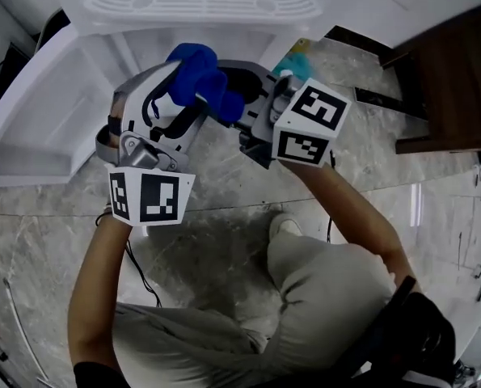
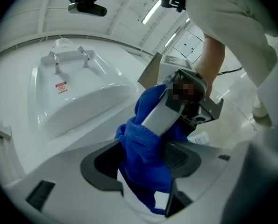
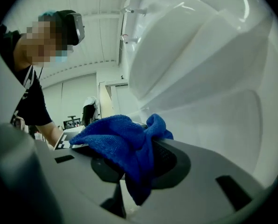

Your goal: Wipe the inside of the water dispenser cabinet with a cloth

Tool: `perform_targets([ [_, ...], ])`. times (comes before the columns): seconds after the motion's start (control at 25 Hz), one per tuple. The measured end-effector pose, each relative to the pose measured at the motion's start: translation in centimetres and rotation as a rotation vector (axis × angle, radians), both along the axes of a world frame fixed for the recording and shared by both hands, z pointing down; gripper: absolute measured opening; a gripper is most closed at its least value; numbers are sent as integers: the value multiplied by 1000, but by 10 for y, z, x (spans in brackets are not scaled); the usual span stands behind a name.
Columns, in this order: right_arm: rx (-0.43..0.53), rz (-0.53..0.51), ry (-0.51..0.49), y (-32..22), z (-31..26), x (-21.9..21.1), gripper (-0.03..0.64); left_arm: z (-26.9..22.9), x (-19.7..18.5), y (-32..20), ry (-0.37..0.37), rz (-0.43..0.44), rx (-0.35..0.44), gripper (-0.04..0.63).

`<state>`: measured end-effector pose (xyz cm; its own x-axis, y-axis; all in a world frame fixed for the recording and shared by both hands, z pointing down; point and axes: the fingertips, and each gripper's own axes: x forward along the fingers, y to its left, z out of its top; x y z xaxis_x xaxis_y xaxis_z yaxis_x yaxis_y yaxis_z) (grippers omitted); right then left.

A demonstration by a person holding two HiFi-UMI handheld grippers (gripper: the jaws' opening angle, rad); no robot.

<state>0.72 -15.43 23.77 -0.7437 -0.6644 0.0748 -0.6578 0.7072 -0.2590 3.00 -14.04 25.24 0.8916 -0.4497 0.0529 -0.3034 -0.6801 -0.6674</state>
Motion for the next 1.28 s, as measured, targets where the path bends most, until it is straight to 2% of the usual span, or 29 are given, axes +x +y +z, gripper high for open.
perform_targets([
  [0.16, -48, -52, -16, 5, 4, -9, 87, 4, -8, 2, -44, -7, 10, 213],
  [0.24, -26, -69, -16, 8, 0, -11, 106, 1, -11, 3, -20, -19, -24, 172],
  [0.32, 16, -73, -10, 11, -5, -8, 155, -2, -11, 6, 4, -20, -61, 117],
  [0.44, 52, -73, -5, 11, -4, -2, 189, 2, -9, 4, 1, -9, -97, 103],
  [0.6, 64, -65, -14, -6, 20, 21, 193, 20, -24, -31, -27, -95, -174, 101],
  [0.72, 124, -28, 107, -12, 45, 41, 193, 35, -23, -48, -93, -134, -199, 101],
  [0.88, 249, -3, 271, -17, 51, 51, 192, 48, -11, -48, -172, -123, -248, 101],
  [1.0, 297, 81, 330, -20, 47, 51, 140, 50, -17, -49, -146, -123, -311, 101],
  [1.12, 300, 190, 391, -23, 55, 53, 21, 54, -27, -51, -100, -112, -353, 101],
  [1.28, 262, 254, 423, -18, 58, 58, 8, 74, -17, -59, -45, -59, -408, 101],
])
